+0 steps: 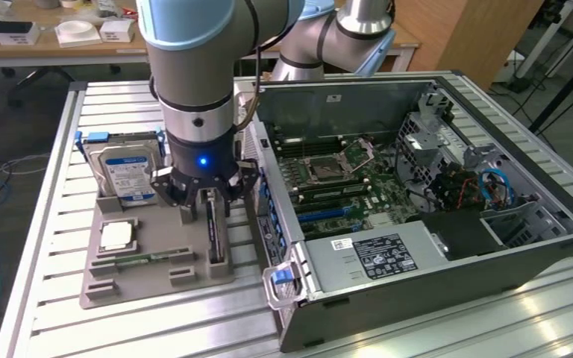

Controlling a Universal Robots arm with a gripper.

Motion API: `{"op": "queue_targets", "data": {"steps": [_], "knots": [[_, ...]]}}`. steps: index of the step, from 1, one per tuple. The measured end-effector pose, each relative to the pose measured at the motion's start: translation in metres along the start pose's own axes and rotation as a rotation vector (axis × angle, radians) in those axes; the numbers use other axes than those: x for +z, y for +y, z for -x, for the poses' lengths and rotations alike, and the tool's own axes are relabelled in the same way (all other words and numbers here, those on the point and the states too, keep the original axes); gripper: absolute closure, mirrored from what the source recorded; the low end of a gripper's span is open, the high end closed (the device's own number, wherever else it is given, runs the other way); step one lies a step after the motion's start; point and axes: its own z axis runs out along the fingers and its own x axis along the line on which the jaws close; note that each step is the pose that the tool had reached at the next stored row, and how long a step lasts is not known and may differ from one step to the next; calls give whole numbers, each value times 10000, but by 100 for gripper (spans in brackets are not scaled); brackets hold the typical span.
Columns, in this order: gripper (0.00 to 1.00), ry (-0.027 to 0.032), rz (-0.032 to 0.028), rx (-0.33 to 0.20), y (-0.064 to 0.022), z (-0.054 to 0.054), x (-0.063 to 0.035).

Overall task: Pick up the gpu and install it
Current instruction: 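Pick up the gpu and move the gpu toward the slot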

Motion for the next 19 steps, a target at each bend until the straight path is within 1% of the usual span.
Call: {"op": "queue_targets", "data": {"steps": [9,19], "knots": [[47,-1,1,0,-4,-2,95],[47,0,1,1,-5,-3,120]]}}
